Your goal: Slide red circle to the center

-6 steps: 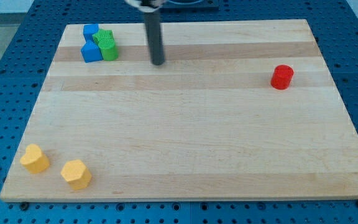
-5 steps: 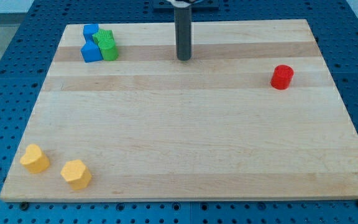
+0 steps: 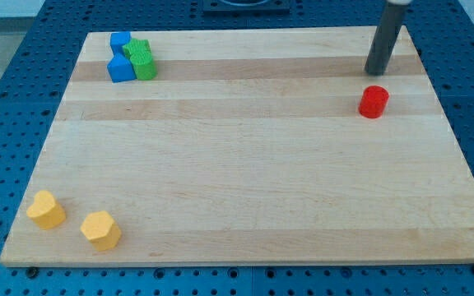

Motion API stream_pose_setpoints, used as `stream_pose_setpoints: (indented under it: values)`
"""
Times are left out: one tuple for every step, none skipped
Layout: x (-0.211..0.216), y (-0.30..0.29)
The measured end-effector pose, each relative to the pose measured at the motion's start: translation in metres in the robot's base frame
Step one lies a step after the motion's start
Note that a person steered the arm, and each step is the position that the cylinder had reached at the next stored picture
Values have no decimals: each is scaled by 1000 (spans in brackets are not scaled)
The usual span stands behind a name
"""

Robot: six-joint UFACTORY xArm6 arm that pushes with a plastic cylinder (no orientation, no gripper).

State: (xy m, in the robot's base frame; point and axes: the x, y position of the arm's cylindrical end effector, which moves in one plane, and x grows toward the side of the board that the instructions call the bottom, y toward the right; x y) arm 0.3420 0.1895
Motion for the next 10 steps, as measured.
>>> stream_pose_setpoints:
  values:
    - [61,-44]
    - [10,-13]
    - [-23,-13]
    - [-43,78]
    - [-2,109]
    - [46,35]
    - [88,-50]
    - [80,20]
    - [67,82]
    - [21,-3]
